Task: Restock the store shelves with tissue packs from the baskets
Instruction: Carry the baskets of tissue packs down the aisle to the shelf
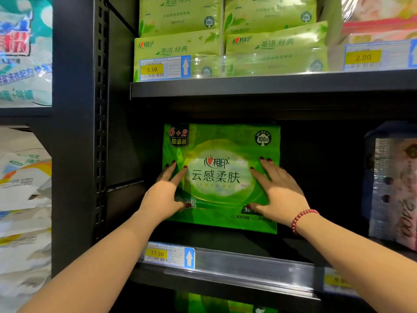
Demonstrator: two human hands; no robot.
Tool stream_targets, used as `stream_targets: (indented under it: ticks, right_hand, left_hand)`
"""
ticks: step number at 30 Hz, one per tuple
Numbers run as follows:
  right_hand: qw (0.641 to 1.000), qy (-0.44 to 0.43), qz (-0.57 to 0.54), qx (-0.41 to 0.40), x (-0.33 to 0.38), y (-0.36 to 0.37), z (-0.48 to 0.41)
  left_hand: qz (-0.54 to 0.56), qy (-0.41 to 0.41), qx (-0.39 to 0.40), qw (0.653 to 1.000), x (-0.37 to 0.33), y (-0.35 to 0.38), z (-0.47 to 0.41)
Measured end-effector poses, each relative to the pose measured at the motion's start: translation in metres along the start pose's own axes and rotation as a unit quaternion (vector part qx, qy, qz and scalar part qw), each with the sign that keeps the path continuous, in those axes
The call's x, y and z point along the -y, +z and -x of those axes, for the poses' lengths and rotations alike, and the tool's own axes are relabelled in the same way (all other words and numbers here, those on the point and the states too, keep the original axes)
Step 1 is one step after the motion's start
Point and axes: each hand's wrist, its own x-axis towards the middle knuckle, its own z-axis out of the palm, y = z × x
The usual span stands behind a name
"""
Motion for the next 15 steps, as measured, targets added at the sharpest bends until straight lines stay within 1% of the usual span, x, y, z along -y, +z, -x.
stream_targets:
  ticks: [4,7,11,15]
  right_hand:
    - [0.998,0.011,-0.067,-0.012,0.002,-0.017,0.01]
    - [0.996,0.003,-0.083,-0.026,0.008,-0.029,0.02]
    - [0.994,-0.038,-0.09,-0.044,0.016,-0.044,0.038]
    - [0.984,-0.082,-0.146,-0.058,0.027,-0.06,0.062]
  left_hand:
    - [-0.007,-0.006,-0.02,1.0,-0.011,-0.015,0.009]
    - [-0.015,-0.003,-0.043,0.999,-0.023,-0.029,0.02]
    - [-0.024,-0.009,-0.051,0.998,-0.047,-0.051,0.048]
    - [-0.054,-0.013,-0.061,0.997,-0.073,-0.077,0.09]
